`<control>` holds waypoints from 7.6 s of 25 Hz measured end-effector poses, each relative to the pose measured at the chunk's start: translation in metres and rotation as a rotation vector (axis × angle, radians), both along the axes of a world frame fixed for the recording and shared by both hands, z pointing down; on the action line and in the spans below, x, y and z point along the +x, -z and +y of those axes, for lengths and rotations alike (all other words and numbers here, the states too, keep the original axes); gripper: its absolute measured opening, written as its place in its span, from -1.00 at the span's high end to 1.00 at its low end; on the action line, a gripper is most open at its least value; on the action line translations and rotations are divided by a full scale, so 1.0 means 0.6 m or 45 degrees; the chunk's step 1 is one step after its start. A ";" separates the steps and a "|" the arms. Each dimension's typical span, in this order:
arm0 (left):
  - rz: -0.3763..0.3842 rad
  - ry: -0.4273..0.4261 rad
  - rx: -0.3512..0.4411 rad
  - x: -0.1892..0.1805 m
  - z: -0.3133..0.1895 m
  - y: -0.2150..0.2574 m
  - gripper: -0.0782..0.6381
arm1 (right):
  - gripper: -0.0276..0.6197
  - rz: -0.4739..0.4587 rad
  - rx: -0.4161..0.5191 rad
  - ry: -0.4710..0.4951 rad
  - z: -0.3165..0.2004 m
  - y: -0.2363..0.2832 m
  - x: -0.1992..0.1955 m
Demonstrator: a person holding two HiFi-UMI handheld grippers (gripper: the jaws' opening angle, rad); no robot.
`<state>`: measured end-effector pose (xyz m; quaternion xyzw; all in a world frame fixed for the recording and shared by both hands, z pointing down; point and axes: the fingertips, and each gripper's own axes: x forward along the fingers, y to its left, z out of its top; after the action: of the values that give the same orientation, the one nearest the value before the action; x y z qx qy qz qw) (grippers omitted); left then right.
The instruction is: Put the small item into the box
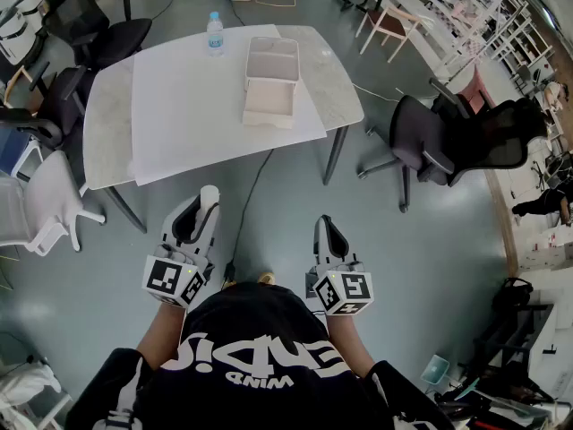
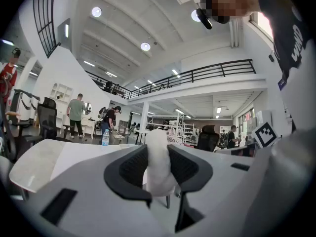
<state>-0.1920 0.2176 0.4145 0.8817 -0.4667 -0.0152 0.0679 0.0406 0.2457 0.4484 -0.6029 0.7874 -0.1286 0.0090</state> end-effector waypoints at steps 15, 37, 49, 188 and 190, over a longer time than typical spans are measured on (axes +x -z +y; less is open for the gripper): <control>-0.009 0.045 -0.012 0.050 0.010 0.000 0.41 | 0.84 -0.014 0.017 0.047 0.001 0.004 0.059; 0.007 0.079 0.030 0.103 -0.094 -0.006 0.41 | 0.84 -0.013 0.001 0.064 -0.097 -0.030 0.120; 0.033 0.058 -0.028 0.114 -0.277 -0.035 0.41 | 0.84 -0.002 -0.053 0.051 -0.266 -0.055 0.110; -0.383 -0.236 -0.540 0.298 -0.763 -0.194 0.37 | 0.84 -0.049 -0.130 0.119 -0.714 -0.060 0.173; -0.340 -0.251 -0.521 0.298 -0.753 -0.168 0.37 | 0.84 -0.048 -0.128 0.120 -0.713 -0.058 0.172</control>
<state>-0.0132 -0.2344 0.5155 0.8850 -0.3768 0.2027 0.1837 0.1438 -0.1821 0.4832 -0.5623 0.8071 -0.1797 -0.0125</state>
